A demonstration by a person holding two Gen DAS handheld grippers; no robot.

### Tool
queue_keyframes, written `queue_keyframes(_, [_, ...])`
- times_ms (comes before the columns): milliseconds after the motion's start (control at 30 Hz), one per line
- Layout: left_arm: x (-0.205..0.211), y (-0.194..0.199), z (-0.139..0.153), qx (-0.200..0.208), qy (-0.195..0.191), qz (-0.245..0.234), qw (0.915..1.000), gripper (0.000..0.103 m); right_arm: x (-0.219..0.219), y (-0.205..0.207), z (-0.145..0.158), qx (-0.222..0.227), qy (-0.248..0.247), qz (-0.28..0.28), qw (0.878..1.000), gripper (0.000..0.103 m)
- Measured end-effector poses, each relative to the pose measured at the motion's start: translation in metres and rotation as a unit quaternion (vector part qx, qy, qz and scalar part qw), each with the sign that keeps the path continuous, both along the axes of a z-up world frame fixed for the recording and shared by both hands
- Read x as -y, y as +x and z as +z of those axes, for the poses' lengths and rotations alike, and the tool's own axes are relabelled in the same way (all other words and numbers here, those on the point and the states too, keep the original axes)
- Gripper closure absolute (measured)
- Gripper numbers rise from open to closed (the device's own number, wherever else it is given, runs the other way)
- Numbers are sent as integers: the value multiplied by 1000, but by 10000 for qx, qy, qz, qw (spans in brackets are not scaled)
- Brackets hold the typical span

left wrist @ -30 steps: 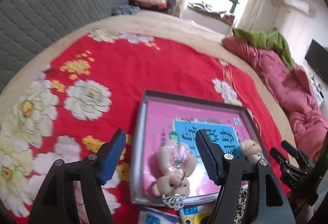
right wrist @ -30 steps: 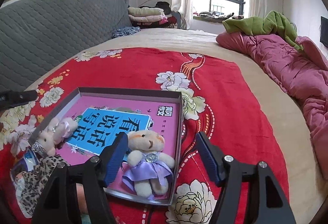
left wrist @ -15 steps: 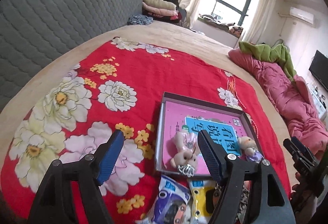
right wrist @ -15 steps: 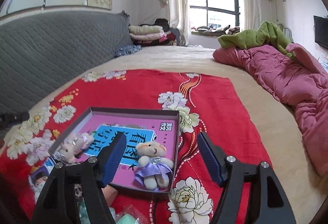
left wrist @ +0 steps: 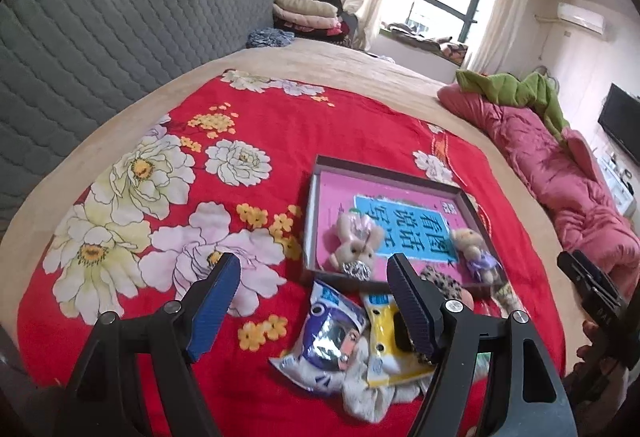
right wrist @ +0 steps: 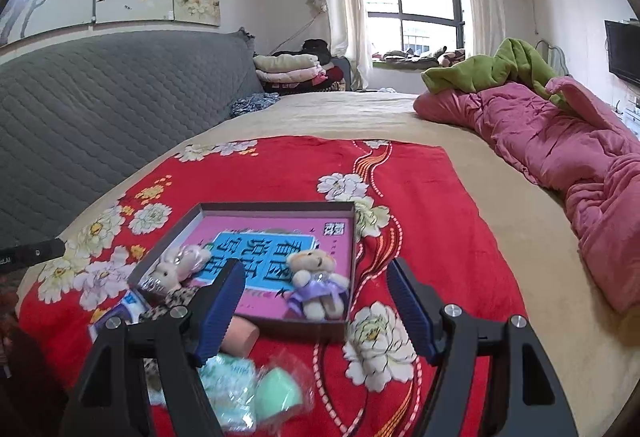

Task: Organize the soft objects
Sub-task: 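Withdraw both open tools from the box back toward the pile of items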

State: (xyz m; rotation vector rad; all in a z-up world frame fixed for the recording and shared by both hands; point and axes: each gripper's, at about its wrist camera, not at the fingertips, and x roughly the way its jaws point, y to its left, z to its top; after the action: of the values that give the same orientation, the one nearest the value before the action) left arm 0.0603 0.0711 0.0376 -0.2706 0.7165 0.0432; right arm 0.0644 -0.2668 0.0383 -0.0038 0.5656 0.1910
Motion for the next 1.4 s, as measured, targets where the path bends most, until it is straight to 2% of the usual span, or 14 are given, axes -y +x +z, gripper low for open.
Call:
queue_keyframes(333, [5,-25,-2,-128,8,-98,9999,26,-18,-29,-10,-310,-126,233,9992,30])
queue_keyframes(700, [23,-43,-19,-521,69,-338,9980,26,-21,-45,-12,-562,-30,256,9981,30])
queue_keyframes(1133, [24,-32,-51,-941,9,-424,9947,26,-22,-35,-43,-1054,-238,182,9940,30])
queue_keyframes(1400, [13,-21,-67,-1103,-75,-300,9934,26,-24,-26,-64,-1365,-325,224,9898,30])
